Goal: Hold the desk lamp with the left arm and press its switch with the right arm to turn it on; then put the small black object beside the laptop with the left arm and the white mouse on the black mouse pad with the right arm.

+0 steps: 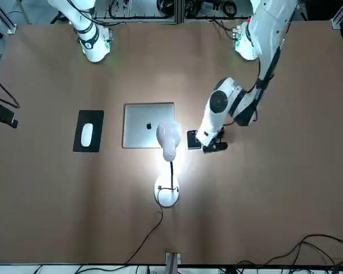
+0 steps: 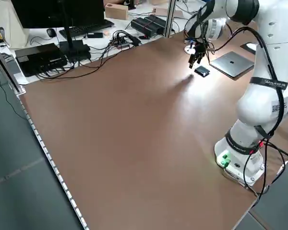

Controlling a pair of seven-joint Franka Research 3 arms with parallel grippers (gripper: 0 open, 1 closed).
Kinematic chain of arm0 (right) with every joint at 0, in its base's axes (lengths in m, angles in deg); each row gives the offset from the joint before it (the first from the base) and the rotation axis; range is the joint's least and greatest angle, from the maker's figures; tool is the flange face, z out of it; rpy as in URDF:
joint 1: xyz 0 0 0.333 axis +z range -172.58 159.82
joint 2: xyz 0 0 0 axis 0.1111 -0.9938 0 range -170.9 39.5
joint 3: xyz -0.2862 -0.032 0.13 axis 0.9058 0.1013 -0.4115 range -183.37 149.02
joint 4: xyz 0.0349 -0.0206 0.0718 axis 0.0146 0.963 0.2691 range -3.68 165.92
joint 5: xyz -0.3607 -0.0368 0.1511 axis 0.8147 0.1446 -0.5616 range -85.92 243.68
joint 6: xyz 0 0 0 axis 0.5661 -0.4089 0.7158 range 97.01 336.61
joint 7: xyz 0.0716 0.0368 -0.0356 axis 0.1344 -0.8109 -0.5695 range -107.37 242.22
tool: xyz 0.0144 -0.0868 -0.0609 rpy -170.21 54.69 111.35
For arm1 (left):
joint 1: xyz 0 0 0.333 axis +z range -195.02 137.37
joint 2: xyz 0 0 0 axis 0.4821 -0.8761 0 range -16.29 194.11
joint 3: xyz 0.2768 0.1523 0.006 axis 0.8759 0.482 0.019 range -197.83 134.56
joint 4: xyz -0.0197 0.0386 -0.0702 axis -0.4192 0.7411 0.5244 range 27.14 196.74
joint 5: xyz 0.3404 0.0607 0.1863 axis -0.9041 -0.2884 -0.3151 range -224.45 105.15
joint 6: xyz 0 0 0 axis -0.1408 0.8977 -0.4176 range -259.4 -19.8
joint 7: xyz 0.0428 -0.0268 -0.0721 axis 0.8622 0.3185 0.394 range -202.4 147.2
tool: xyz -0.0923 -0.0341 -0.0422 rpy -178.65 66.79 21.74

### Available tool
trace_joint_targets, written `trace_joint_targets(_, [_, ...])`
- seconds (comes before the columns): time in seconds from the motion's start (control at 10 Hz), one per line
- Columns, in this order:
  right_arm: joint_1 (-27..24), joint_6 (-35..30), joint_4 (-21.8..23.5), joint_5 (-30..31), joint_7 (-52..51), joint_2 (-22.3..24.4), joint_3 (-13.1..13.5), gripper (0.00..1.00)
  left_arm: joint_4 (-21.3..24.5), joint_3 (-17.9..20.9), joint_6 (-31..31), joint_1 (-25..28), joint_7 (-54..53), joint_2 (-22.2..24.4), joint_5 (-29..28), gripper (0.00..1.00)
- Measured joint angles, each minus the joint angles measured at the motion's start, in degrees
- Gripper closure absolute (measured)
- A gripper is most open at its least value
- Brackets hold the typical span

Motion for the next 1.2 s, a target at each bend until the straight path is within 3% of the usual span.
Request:
trace_joint_targets(0.1, [0.0,4.0,1.5,0.0,0.0,-0.8,-0.2,0.00,0.2,-1.6,2.8,3.9,-3.4,2.9,1.1,0.00])
trace_joint_targets(0.3, [0.1,10.9,6.1,0.0,0.0,-2.3,-0.4,0.00,0.1,-4.3,6.3,12.1,-14.3,10.6,8.6,0.00])
trace_joint_targets(0.6, [0.3,10.3,6.8,0.0,0.0,-1.8,-0.6,0.00,-0.1,-3.7,10.1,15.5,-19.5,21.1,14.8,0.00])
trace_joint_targets(0.8, [0.4,9.7,6.8,0.0,0.0,-1.4,-0.6,0.00,-5.0,1.9,20.2,13.8,-24.4,24.6,15.7,0.00])
trace_joint_targets(1.2, [0.4,4.9,5.2,0.0,0.0,-0.2,-0.7,0.00,-19.8,10.3,40.0,13.5,-37.7,25.0,19.9,0.00])
